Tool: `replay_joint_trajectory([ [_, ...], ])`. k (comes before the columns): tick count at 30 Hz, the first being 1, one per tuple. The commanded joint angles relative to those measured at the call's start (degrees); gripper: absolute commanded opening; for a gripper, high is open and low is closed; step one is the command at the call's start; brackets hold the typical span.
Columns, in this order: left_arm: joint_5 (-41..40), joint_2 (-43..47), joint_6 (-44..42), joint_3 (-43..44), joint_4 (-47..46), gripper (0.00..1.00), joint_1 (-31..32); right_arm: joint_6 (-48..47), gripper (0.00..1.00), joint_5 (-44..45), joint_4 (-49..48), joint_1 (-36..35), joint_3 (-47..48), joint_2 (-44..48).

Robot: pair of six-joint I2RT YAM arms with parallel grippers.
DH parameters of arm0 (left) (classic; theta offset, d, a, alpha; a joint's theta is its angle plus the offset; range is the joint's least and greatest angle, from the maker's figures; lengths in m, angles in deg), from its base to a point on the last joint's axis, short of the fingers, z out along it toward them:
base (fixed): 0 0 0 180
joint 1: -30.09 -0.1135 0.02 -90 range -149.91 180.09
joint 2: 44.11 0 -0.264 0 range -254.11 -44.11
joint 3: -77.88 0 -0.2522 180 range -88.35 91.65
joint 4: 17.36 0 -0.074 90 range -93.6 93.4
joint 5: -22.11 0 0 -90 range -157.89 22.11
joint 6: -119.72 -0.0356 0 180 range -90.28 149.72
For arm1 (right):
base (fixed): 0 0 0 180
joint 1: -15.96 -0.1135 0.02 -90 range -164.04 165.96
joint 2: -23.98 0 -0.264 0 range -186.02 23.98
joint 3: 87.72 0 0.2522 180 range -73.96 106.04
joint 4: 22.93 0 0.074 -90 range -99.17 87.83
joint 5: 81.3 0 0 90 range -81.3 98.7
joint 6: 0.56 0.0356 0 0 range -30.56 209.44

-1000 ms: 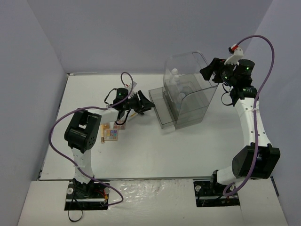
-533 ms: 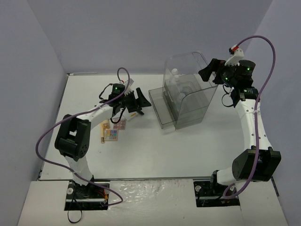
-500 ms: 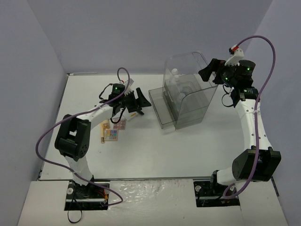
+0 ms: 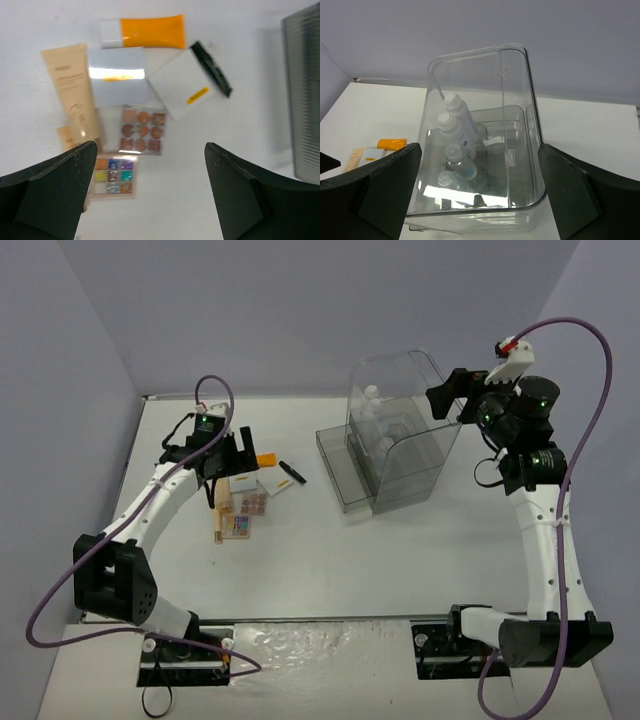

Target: Organize the makeup

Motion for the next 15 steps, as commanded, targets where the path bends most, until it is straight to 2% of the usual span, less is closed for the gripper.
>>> replay_joint_trajectory([
  [1, -6.26, -0.72, -2.87, -0.41, 5.72, 0.83, -5.62, -2.46, 1.00, 4.18, -1.46, -3.20, -1.53, 3.61],
  [10, -4.99, -10.63, -1.95, 3.18, 5.02, 0.60, -7.85, -2.93, 1.00, 5.76, -1.06, -5.32, -5.74, 7.36],
  [15, -3.11, -13.84, -0.38, 3.11, 4.55, 0.54, -7.80, -3.99, 1.00, 7.56, -0.63, -6.32, -6.18, 8.32],
])
